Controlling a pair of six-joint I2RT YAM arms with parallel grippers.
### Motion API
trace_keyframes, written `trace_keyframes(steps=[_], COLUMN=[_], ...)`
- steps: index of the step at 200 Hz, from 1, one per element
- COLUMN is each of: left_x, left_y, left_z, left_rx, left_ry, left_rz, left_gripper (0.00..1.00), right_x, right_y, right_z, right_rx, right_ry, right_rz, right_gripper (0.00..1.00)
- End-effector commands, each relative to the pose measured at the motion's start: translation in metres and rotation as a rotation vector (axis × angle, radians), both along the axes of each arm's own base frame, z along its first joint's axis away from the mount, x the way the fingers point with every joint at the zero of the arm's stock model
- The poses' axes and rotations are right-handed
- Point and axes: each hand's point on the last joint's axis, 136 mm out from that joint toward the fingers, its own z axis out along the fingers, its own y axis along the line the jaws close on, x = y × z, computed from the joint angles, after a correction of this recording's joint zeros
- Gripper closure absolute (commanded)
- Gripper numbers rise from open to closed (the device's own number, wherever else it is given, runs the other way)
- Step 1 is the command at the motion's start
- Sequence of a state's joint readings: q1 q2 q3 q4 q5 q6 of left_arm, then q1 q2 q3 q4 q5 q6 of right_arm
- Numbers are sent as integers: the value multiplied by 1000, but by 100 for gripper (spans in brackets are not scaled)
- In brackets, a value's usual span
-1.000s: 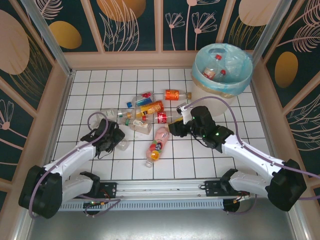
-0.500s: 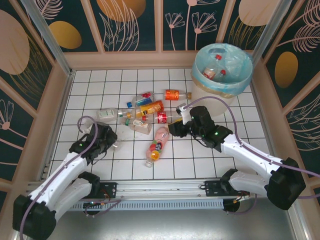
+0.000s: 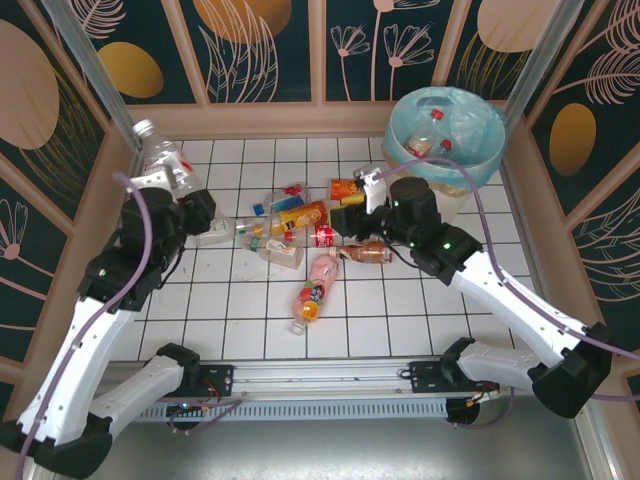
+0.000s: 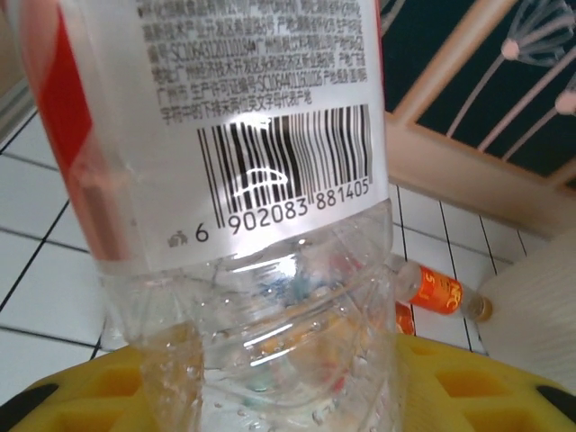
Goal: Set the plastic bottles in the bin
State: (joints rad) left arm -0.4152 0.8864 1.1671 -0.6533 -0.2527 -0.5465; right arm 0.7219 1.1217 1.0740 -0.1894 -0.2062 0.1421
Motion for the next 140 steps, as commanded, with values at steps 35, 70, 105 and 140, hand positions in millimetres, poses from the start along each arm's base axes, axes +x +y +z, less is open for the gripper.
trace_keyframes(steps=[35, 70, 105, 140], left_x=[-1, -18, -45, -53], left_y=[-122, -178, -213, -222], left_z=[19, 32, 29, 15], left_rx=[136, 135, 141, 214], left_ry=[-168, -261, -313, -288], left_rz=[-472, -677, -872, -923], left_gripper=[75, 74, 75, 75], right_x=[-8, -12, -30, -38], right_y=[-35, -59, -63, -49], right_z=[91, 117, 145, 156], right_rx=[62, 116, 259, 293], right_ry=[-191, -188, -126, -100], right_rz=[-89, -111, 57, 178], right_gripper=[53, 48, 45, 44])
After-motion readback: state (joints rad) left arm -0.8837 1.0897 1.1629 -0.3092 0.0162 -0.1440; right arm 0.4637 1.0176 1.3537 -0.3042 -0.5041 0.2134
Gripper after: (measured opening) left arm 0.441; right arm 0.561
